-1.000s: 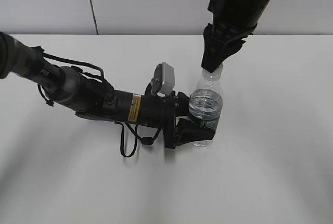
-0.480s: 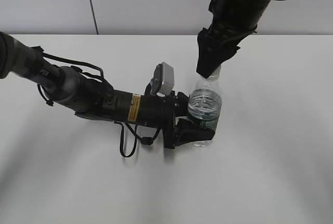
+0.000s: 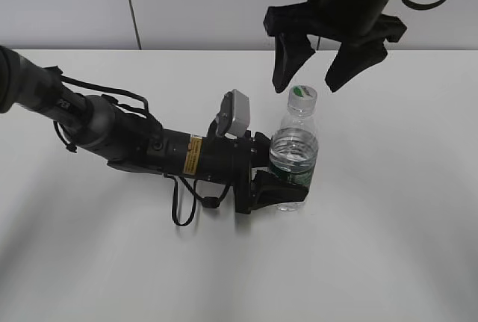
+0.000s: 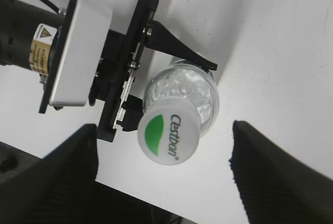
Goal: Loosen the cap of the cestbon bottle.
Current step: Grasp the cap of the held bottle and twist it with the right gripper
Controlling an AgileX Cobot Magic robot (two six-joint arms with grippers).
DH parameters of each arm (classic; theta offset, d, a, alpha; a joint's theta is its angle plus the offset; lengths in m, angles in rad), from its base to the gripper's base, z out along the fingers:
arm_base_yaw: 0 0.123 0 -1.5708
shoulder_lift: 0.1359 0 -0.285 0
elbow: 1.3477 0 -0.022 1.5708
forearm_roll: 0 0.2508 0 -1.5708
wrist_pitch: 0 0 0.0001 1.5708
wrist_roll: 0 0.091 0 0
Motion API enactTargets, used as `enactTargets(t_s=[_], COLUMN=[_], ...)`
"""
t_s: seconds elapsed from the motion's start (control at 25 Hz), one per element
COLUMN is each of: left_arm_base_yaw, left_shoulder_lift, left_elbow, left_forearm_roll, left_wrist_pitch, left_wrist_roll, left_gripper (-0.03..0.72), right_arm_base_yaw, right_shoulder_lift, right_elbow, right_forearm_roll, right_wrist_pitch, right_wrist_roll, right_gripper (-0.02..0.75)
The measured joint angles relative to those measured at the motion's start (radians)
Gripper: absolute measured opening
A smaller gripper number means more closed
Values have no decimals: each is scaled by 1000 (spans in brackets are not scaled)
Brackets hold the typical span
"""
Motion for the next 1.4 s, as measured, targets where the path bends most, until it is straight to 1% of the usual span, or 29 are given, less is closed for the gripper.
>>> enactTargets(t_s=[0.2,0.32,0.6,0.84,0.96,1.08,1.24,1.4], left_arm_base_yaw=[0,0,0,0,0,0,0,0], left_shoulder_lift=[0,0,0,0,0,0,0,0], left_elbow=[0,0,0,0,0,0,0,0], left_forearm_roll=[0,0,0,0,0,0,0,0], left_wrist_pitch=[0,0,0,0,1,1,1,1], left_wrist_roll=[1,1,1,1,1,1,1,1], left_gripper=[531,531,531,531,531,531,531,531], right_arm_base_yaw=[0,0,0,0,0,0,0,0], right_shoulder_lift=[34,51,51,51,51,51,50,49], right_elbow=[0,1,1,1,1,1,1,1], right_forearm_roll=[0,0,-1,-1,0,0,3,3], right_wrist_pitch=[0,0,0,0,0,0,0,0], right_wrist_roll=[56,57,37,2,-36,-106,-306,-667], right_gripper=[585,560,447,316,306,306,306,306])
